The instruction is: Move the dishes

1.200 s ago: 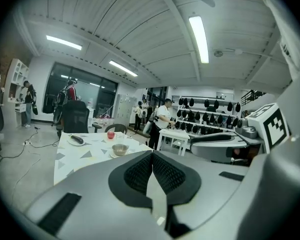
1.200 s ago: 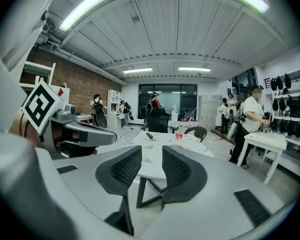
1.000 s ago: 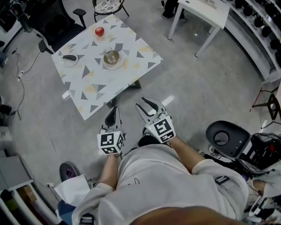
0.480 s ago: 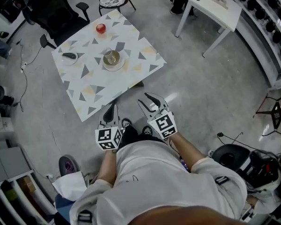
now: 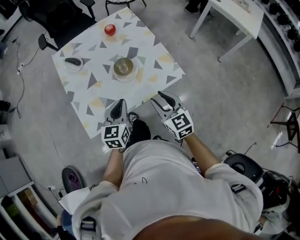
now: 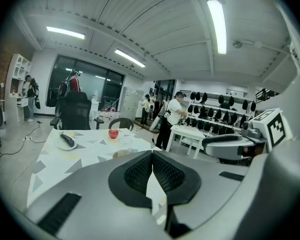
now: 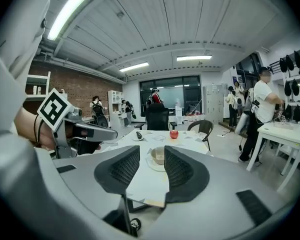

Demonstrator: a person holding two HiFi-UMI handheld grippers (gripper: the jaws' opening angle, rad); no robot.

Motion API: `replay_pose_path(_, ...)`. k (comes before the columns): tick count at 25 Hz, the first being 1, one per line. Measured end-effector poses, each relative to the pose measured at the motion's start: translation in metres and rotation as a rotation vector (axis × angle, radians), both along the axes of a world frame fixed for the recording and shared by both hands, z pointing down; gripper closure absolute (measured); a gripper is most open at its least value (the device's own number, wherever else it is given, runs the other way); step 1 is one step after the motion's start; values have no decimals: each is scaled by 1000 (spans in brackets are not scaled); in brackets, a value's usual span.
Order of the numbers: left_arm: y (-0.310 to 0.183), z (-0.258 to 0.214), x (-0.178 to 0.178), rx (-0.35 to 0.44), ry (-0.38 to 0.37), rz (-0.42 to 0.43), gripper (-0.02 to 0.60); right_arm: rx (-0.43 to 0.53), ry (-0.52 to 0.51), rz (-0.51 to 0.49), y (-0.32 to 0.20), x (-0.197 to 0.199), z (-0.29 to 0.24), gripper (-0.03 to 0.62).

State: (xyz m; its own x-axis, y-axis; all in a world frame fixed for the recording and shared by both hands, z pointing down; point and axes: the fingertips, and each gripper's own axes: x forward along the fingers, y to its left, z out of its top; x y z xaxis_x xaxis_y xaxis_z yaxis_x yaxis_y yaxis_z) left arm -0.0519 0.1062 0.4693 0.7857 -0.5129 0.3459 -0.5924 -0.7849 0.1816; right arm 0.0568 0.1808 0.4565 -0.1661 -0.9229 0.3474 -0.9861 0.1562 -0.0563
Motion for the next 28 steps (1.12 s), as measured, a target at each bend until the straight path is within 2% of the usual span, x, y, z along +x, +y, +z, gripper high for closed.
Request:
replay_pose_path(8, -109, 9, 20, -28, -17, 49, 560, -71, 36, -22, -100, 16, 10, 455)
replay_pose_path(15, -156, 40, 18, -85, -62, 77, 560, -147, 66, -46, -146, 18, 34, 428)
replay_pose_path(19, -166, 56, 17, -134, -74, 44, 560, -190, 78, -100, -165, 24, 50, 404)
replay_pose_path(23, -175, 66, 20, -154, -102, -6, 561, -200, 111, -216, -191, 26, 57, 372)
replay_pose_path(28, -186, 81, 16, -182, -136, -136, 560, -218, 139, -387, -217, 23, 76, 349)
